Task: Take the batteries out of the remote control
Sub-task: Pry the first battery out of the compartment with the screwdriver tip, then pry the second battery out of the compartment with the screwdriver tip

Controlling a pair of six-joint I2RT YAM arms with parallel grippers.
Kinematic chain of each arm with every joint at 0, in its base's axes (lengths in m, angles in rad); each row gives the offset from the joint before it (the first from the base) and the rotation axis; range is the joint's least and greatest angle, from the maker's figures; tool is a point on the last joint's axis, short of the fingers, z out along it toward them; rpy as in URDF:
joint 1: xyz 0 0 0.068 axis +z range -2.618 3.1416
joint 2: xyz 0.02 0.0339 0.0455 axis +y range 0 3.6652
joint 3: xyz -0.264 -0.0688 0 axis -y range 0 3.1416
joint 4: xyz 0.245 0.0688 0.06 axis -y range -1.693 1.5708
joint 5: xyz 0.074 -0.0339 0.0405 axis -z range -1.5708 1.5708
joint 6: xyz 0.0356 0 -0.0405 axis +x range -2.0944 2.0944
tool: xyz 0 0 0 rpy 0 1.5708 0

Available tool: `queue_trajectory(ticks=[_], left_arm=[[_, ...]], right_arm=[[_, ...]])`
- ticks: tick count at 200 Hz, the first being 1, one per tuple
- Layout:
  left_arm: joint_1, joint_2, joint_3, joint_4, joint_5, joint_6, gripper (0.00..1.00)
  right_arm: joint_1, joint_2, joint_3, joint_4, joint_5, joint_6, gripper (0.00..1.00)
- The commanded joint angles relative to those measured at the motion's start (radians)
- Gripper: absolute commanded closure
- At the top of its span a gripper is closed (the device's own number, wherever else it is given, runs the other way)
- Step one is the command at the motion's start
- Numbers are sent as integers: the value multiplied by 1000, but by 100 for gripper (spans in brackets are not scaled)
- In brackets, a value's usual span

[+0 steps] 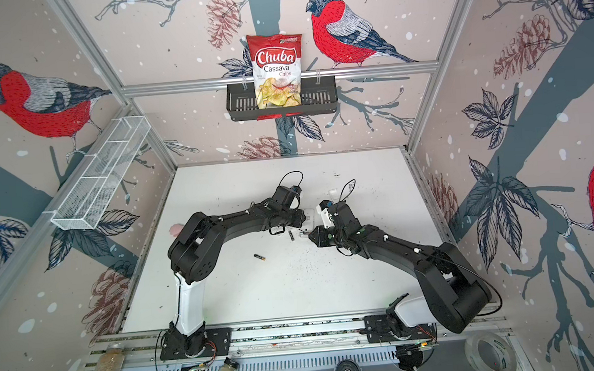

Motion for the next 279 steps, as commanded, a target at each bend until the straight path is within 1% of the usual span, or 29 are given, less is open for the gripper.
queue_trajectory(ticks=[1,114,232,279], left_arm=[[-4,1,-1,-34,31,6,75],[-4,12,3,-28,47,2,76],[-4,10,-8,-21,51,-4,76],[-4,8,-14,-18,54,-5,76]], right_arm=[[2,-19,7,-22,4,-23,90],[-5,-116,-83,-77,89,5,90],[-9,-46,-91,3,119,30,91],[-8,-29,-89,29,151,36,92]])
